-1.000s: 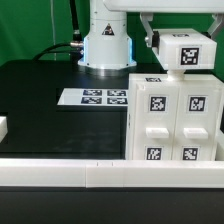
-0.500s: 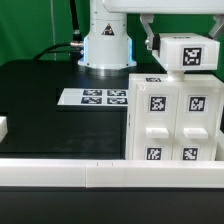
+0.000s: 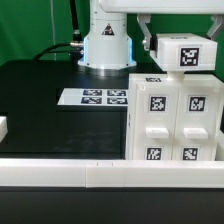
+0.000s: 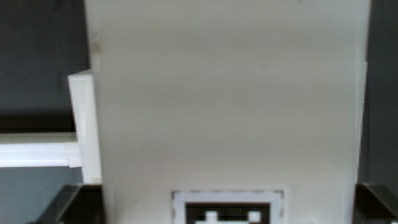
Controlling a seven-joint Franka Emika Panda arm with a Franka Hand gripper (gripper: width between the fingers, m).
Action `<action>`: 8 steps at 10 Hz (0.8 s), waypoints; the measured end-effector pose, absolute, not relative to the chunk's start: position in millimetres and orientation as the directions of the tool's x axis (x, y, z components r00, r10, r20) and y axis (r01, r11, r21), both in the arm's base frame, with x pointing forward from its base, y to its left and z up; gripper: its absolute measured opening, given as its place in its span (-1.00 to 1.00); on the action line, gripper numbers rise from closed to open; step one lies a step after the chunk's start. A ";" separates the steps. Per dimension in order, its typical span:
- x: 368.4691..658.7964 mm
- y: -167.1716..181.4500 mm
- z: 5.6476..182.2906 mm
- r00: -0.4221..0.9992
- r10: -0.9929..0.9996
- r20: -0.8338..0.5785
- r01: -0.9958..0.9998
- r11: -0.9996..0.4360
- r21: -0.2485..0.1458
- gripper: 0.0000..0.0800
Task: Assemble cabinet
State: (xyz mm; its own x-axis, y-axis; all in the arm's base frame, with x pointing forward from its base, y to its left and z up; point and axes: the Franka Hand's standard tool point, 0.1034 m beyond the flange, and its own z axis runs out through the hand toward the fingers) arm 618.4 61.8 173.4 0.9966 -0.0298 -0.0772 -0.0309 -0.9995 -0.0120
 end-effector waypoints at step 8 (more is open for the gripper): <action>613.7 67.0 174.9 0.997 -0.038 -0.067 -0.039 -0.999 -0.015 0.40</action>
Offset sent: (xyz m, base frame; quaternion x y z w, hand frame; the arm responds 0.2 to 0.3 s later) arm -0.0039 0.0038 -0.0131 0.0049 0.0075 -0.0056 0.9999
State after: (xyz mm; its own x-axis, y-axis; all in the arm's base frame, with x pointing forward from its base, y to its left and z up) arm 613.7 67.0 174.9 0.9970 -0.0383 -0.0671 -0.0394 -0.9991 -0.0151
